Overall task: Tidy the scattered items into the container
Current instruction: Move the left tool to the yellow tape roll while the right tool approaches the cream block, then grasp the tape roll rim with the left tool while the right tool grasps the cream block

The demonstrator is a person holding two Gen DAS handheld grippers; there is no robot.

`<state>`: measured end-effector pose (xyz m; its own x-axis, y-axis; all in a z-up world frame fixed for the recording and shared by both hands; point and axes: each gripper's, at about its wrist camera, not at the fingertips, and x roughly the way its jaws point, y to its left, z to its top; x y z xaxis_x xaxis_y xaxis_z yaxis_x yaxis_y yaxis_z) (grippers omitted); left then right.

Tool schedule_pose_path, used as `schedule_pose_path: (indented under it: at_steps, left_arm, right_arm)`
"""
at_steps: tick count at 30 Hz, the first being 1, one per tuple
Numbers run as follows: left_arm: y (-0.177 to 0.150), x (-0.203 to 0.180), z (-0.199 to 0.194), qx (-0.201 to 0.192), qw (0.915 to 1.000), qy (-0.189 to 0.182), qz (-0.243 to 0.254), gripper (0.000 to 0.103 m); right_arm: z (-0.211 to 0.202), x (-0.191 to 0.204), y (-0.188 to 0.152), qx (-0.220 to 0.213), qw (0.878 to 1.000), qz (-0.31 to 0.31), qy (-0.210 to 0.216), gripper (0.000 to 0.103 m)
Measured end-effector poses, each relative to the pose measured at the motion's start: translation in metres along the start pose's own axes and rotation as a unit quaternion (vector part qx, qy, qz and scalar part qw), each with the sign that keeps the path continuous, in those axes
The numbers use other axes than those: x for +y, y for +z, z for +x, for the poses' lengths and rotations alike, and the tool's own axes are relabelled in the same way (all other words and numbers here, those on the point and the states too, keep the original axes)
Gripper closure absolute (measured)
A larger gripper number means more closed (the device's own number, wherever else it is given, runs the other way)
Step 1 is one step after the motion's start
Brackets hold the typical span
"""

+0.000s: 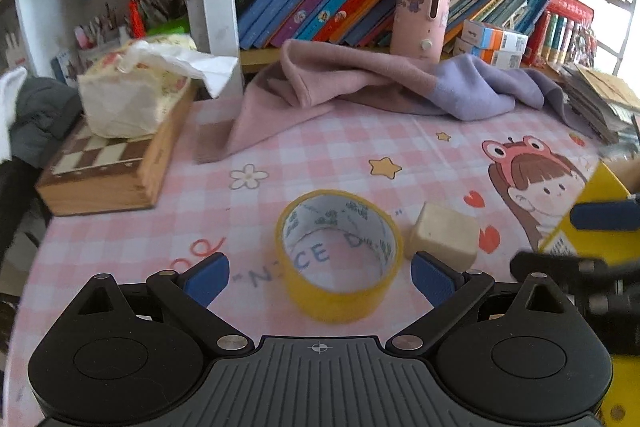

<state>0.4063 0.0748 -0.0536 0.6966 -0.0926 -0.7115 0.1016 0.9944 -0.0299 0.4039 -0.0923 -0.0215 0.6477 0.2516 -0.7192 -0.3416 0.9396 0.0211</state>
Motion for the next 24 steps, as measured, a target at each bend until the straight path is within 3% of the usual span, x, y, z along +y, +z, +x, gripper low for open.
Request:
schedule_pose_path:
  at_steps: [4,15,18,24]
  left_arm:
    - [0.008,0.001,0.021,0.023,0.9996,-0.016,-0.009,0.004]
    - [0.018,0.002,0.055,0.043,0.9989,-0.010,-0.014,0.005]
    - [0.018,0.007,0.054,0.042,0.9988,-0.019,-0.019,0.015]
    - [0.010,0.025,0.033,0.040,0.9987,0.001,-0.032,0.016]
  right_arm:
    - [0.010,0.004,0.004,0.009,0.999,-0.037,0.002,0.033]
    - [0.045,0.011,0.025,0.037,0.992,-0.117,-0.024,0.035]
    - [0.053,0.014,0.028,0.048,0.990,-0.135,-0.007,0.039]
    - [0.081,0.025,0.033,0.085,0.985,-0.150,0.017,0.039]
